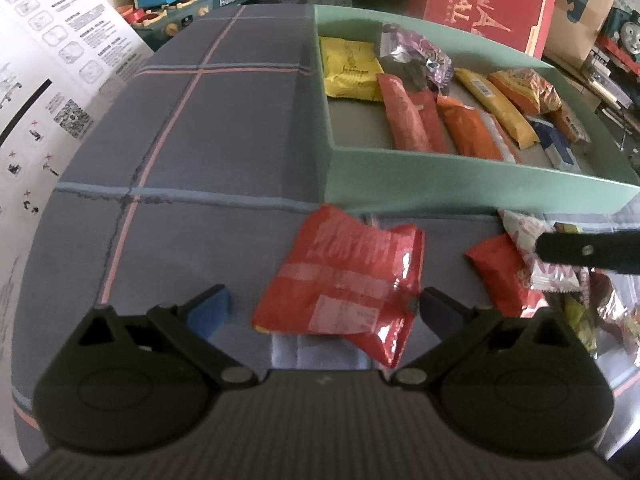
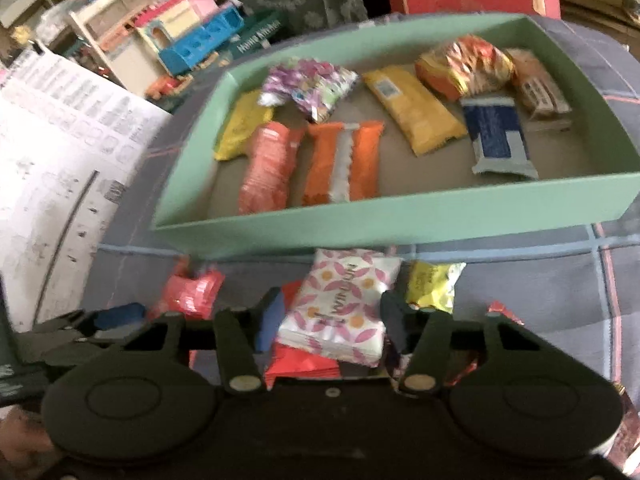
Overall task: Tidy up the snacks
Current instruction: 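Grasp red candy bag with left gripper while right gripper grasps pink-patterned packet, then carry both packets into the green box and open both grippers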
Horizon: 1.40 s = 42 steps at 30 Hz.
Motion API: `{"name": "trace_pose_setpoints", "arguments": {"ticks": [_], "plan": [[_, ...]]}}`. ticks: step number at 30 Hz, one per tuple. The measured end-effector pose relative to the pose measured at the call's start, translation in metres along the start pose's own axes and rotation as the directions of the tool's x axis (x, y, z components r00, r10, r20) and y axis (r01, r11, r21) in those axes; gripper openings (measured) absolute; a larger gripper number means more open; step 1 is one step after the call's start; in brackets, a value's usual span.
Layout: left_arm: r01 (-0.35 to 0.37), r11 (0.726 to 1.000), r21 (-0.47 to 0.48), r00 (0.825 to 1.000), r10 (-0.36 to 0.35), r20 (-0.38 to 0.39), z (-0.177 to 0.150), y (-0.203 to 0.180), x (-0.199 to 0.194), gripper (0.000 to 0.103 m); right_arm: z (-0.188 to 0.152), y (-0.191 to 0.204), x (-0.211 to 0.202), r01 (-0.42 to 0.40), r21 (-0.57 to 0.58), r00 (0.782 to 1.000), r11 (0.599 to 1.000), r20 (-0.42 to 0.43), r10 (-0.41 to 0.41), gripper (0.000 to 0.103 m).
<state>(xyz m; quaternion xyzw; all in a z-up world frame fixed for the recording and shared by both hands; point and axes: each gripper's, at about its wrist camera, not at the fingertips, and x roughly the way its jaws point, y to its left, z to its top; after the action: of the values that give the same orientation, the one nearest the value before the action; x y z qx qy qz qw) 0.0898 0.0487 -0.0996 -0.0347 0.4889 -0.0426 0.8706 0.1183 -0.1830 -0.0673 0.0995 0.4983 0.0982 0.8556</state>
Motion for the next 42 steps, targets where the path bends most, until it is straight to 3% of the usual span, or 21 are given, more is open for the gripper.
{"name": "trace_pose_setpoints", "arguments": {"ticks": [6,11,13,14,15,18,30,42], "plan": [[0.008,1.000,0.015,1.000,-0.008,0.004,0.006,0.002,0.005,0.103,0.006,-0.007,0.016,0.005,0.044,0.999,0.999,-0.037,-0.003,0.054],[0.021,0.999,0.034,1.000,-0.021,0.011,0.008,-0.004,0.007,0.102,0.007,0.007,0.024,0.013,-0.015,0.999,1.000,-0.035,-0.013,0.068],[0.016,0.999,0.045,0.999,-0.018,0.031,0.007,-0.006,0.006,0.089,0.004,0.015,0.025,0.047,-0.066,0.999,0.997,-0.018,-0.048,0.065],[0.004,0.998,0.063,0.999,-0.007,0.045,0.006,-0.008,0.004,0.071,0.004,0.017,0.026,0.066,-0.089,0.998,0.994,-0.007,-0.067,0.059],[-0.006,0.997,0.082,0.998,0.001,0.055,0.006,-0.010,0.003,0.059,0.001,0.019,0.025,0.069,-0.106,0.998,0.992,0.002,-0.069,0.057],[0.021,0.997,0.077,0.998,-0.025,0.054,0.007,-0.009,0.000,0.048,-0.001,0.015,0.021,0.056,-0.091,0.998,0.994,0.008,-0.055,0.050],[0.029,0.999,0.036,0.998,-0.031,0.051,-0.008,-0.006,-0.018,0.036,-0.012,-0.008,-0.010,-0.001,0.006,1.000,1.000,0.022,0.001,0.048],[0.075,0.995,0.059,0.993,-0.080,0.086,-0.011,-0.022,-0.050,0.034,-0.020,-0.017,-0.044,-0.052,0.042,0.995,0.998,0.086,0.048,0.048]]}}
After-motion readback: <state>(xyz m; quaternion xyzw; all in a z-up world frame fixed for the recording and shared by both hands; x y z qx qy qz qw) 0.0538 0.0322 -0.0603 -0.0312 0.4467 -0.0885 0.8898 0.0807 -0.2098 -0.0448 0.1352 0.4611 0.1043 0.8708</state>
